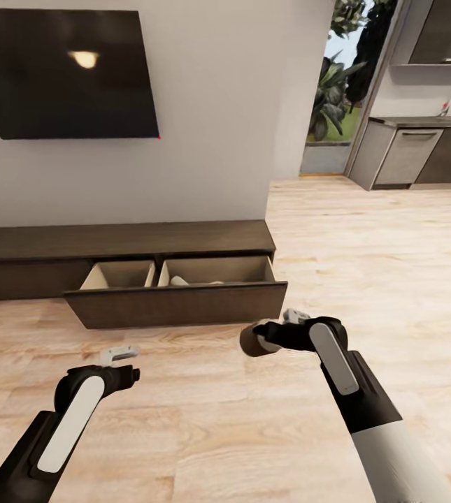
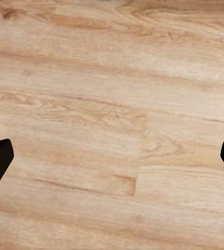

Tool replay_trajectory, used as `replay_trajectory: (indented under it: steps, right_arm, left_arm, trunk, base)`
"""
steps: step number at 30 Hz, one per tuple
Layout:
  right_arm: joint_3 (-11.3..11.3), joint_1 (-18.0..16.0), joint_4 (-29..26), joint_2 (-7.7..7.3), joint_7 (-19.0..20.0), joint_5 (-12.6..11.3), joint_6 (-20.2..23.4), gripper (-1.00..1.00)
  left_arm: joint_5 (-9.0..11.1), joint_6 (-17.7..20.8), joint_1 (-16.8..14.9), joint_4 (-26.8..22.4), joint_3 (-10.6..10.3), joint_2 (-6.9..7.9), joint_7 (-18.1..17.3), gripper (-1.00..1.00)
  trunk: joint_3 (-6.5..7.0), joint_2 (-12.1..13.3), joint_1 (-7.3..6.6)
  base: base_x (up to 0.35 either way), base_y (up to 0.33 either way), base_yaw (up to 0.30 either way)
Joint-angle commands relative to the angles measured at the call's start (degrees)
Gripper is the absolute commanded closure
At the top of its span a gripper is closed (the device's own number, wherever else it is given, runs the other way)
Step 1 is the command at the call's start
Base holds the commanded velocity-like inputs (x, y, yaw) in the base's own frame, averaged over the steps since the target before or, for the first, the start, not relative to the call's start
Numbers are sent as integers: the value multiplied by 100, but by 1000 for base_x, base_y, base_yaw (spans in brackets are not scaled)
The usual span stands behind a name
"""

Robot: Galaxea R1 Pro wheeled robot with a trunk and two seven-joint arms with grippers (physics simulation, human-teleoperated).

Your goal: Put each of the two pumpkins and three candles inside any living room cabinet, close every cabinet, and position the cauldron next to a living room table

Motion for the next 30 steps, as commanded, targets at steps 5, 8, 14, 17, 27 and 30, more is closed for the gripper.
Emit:
replay_trajectory:
  steps: [5, 8, 14, 17, 27, 30]
  right_arm:
    - [-62, 0, -183, -18, -43, -120, -24, 100]
    - [-65, 0, -270, -20, -41, -123, -49, 100]
    - [-53, 1, -300, -18, -41, -123, -60, 100]
    - [-46, 1, -274, -18, -41, -123, -72, 100]
    - [-57, 1, -198, -18, 440, -132, -85, 100]
    - [-73, 1, -198, -18, 997, -123, -85, 100]
  left_arm:
    - [55, 12, -5, -2, -22, -7, 57, -100]
    - [60, 16, -38, -3, -37, -24, 49, -100]
    - [571, 20, -207, -5, 13, 12, 42, -100]
    - [1507, 20, -283, -1, 23, 129, 65, -100]
    - [1977, 24, -275, -7, 57, 449, 85, -100]
    - [2161, 25, -271, -8, 126, 499, 85, -100]
  trunk:
    - [-5, -2, 2]
    - [-5, -2, 2]
    - [-5, -2, 2]
    - [-5, -2, 2]
    - [-5, -2, 2]
    - [-5, -2, 2]
  base:
    - [293, 22, 0]
    - [315, 27, 0]
    - [324, 5, 0]
    - [310, 0, 0]
    - [253, 0, 0]
    - [171, 0, 0]
